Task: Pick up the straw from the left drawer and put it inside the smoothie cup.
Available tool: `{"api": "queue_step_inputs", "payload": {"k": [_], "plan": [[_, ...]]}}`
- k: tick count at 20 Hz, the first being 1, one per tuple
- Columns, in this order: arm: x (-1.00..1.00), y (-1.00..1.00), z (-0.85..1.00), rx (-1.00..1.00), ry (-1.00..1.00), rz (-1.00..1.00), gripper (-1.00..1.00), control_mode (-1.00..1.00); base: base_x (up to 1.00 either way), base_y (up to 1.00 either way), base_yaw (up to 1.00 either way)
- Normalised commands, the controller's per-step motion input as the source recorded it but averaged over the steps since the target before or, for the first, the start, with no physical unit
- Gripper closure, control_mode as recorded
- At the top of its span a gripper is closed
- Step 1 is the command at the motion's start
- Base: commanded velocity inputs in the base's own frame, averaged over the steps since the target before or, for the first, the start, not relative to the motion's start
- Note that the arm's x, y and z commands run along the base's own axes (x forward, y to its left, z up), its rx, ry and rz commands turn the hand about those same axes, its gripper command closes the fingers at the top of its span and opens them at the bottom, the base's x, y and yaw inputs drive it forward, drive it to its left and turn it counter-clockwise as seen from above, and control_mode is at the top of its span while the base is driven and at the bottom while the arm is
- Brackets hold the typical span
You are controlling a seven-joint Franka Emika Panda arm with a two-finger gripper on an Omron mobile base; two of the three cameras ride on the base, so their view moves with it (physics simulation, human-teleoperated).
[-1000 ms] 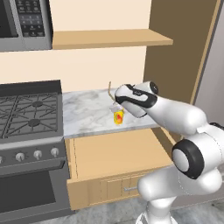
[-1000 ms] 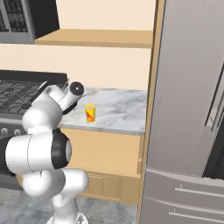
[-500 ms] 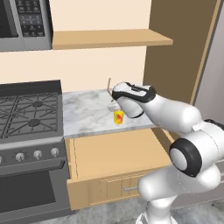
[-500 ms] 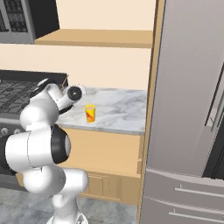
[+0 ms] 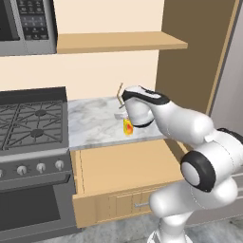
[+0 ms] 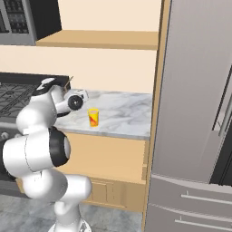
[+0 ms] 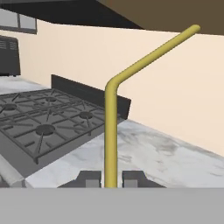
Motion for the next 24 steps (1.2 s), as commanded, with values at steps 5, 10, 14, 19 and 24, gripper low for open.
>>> {"api": "queue_step_inputs", "payload": {"k": [5, 10, 14, 19, 24], "plan": [[0.21, -0.08, 0.0, 0.04, 0.0, 0.0, 1.0, -1.0, 0.0, 0.0, 0.0], [0.15, -0.09, 0.0, 0.0, -0.01, 0.0, 1.0, -1.0, 0.0, 0.0, 0.0], [0.16, -0.16, 0.0, 0.0, -0.01, 0.0, 1.0, -1.0, 0.0, 0.0, 0.0], [0.2, -0.19, 0.01, 0.0, -0.01, 0.0, 1.0, -1.0, 0.0, 0.0, 0.0], [0.13, -0.21, 0.02, 0.0, 0.0, 0.01, 1.0, -1.0, 0.0, 0.0, 0.0]]}}
